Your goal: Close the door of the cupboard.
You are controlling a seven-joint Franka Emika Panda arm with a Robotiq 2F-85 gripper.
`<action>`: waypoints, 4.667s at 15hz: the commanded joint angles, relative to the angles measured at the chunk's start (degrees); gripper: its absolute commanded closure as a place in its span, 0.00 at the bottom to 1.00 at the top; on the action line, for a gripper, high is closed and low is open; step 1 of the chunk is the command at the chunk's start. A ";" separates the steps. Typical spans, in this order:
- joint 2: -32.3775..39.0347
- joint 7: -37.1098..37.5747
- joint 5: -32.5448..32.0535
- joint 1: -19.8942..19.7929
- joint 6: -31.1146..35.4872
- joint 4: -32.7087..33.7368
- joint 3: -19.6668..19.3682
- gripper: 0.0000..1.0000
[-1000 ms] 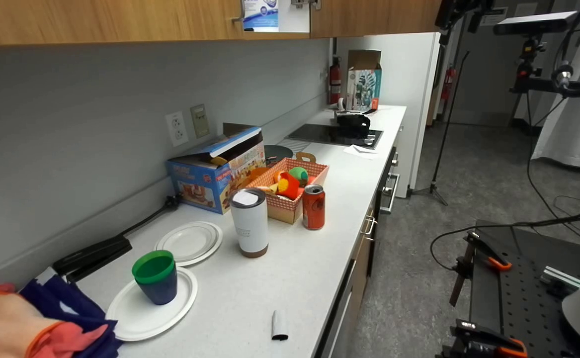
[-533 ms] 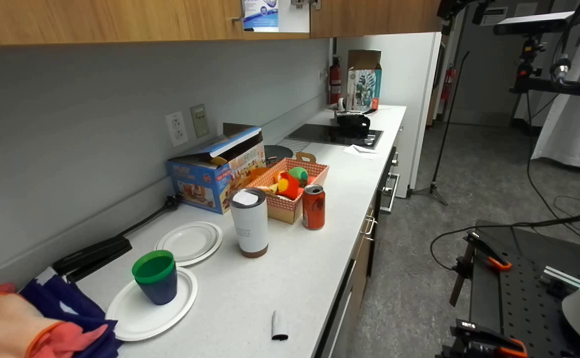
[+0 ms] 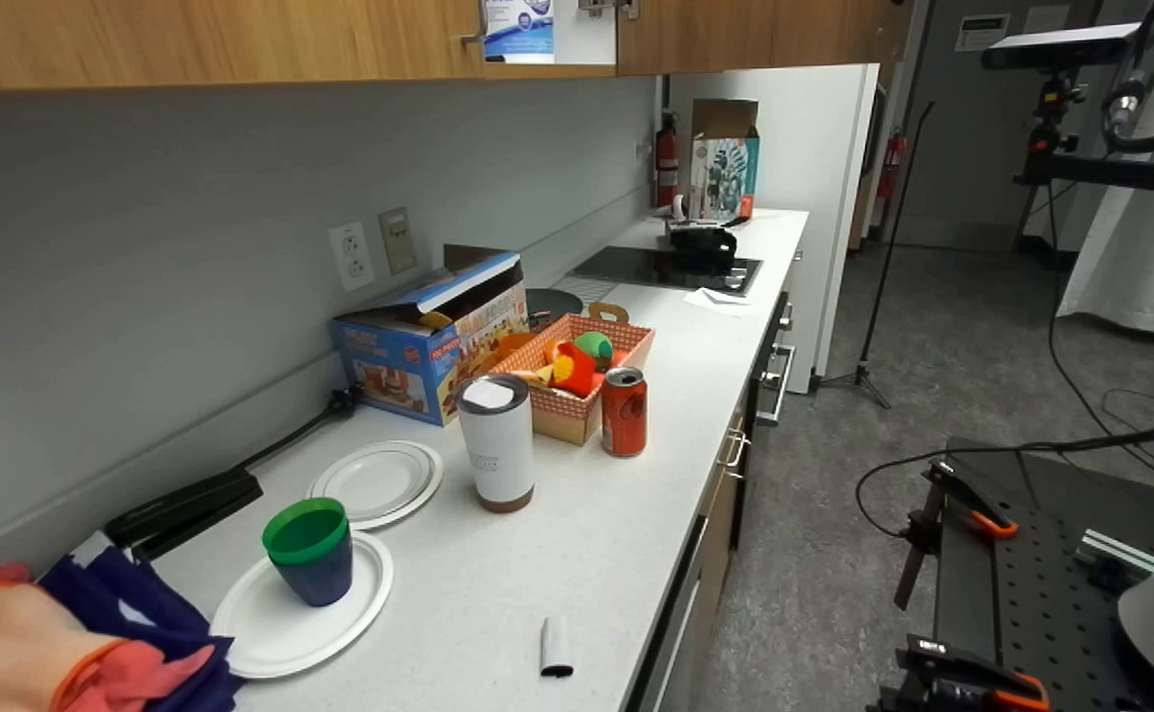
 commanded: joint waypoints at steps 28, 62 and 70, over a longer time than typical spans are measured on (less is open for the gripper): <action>-11.69 -17.59 30.48 12.23 28.31 -10.63 -5.68 0.00; -7.12 -26.84 55.59 27.58 1.80 2.86 -7.72 0.00; -4.27 -29.43 63.63 29.99 14.24 7.77 -5.07 0.00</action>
